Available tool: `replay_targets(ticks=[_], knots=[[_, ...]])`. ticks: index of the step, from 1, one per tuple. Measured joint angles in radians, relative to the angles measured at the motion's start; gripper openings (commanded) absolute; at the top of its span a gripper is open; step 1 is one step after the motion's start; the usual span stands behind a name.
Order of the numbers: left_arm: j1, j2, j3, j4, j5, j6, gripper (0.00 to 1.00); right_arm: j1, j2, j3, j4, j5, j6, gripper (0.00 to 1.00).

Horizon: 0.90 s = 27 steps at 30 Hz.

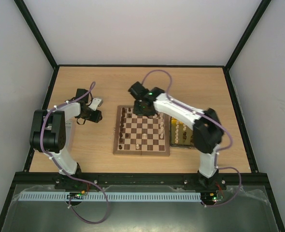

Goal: Set up the chess pieces on the board
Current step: Place the chess piece on the chessboard, then pick up the chess piece from the storage box.

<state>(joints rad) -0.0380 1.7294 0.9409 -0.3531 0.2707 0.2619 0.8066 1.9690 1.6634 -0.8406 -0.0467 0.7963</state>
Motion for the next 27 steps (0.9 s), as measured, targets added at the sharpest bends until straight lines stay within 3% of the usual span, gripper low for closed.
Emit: replay_targets(ticks=[9, 18, 27], knots=[[0.0, 0.0, 0.0, -0.004, 0.01, 0.003, 0.41, -0.24, -0.436, -0.4, -0.001, 0.075, 0.015, 0.18], [0.0, 0.0, 0.0, -0.005, 0.013, 0.003, 0.41, -0.465, -0.548, -0.662, -0.015, 0.106, 0.0, 0.19], [0.0, 0.0, 0.0, -0.007, 0.014, 0.003, 0.41, -0.605, -0.599, -0.766, 0.011, 0.083, -0.003, 0.19]])
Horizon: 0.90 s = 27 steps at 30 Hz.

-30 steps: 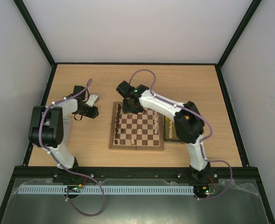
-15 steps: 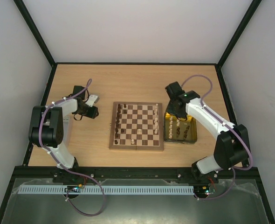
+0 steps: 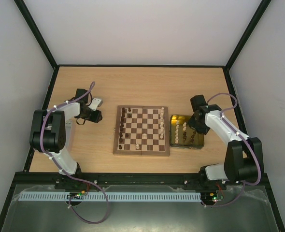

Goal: Set up the chess pieces on the board
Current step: Pick up the chess piece from the storage box.

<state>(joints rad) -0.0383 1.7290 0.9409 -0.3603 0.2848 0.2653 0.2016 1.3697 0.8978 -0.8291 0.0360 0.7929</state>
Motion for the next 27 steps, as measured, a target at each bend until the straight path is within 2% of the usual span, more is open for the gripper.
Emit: replay_targets(ticks=[7, 27], knots=[[-0.002, 0.0, 0.0, -0.001, -0.001, 0.0, 0.41, -0.045, -0.001, -0.055, 0.035, -0.048, -0.013, 0.22], [-0.007, 0.0, 0.0, -0.002, -0.002, 0.0, 0.41, -0.067, 0.024, -0.083, 0.112, -0.089, -0.034, 0.23]])
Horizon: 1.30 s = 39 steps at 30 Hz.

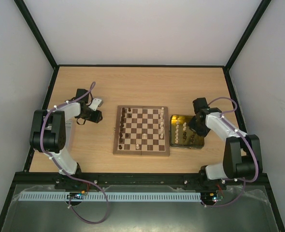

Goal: Set up the chess pieces on the board
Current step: Pick up the chess piece from the storage box.

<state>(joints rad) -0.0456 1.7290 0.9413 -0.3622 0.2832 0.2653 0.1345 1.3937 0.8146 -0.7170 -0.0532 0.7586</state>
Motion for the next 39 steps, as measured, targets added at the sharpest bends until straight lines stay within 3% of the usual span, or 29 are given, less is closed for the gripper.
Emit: replay_targets(ticks=[19, 27, 39], knots=[[-0.001, 0.0, 0.0, 0.0, 0.0, 0.0, 0.41, -0.023, 0.054, -0.025, 0.067, -0.02, -0.019, 0.22], [-0.001, 0.0, 0.0, 0.0, -0.001, 0.0, 0.41, -0.025, 0.069, -0.026, 0.076, -0.018, -0.023, 0.03], [-0.002, 0.0, 0.0, 0.0, -0.003, 0.0, 0.41, -0.014, 0.006, 0.027, 0.011, 0.033, -0.045, 0.02]])
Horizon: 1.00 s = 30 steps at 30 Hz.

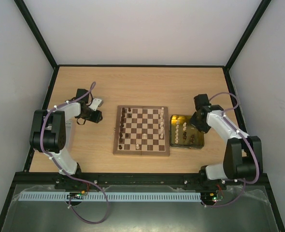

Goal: Set up the chess pieces on the board
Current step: Pick up the chess piece from the storage box, then place the chess piece on the chessboard.

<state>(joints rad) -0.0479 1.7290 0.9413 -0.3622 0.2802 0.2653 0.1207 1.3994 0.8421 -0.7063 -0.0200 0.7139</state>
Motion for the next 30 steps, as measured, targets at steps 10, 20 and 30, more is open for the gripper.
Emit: replay_targets(ticks=[10, 20, 30], knots=[[-0.005, 0.0, 0.0, 0.0, -0.004, 0.0, 0.41, 0.304, -0.018, 0.223, -0.103, 0.065, 0.04, 0.02], [-0.007, -0.002, 0.0, -0.002, -0.008, 0.0, 0.41, 0.654, 0.17, 0.404, -0.12, 0.06, 0.108, 0.02], [-0.008, -0.006, 0.0, -0.016, -0.011, 0.001, 0.41, 0.745, 0.408, 0.622, -0.109, 0.011, 0.098, 0.02]])
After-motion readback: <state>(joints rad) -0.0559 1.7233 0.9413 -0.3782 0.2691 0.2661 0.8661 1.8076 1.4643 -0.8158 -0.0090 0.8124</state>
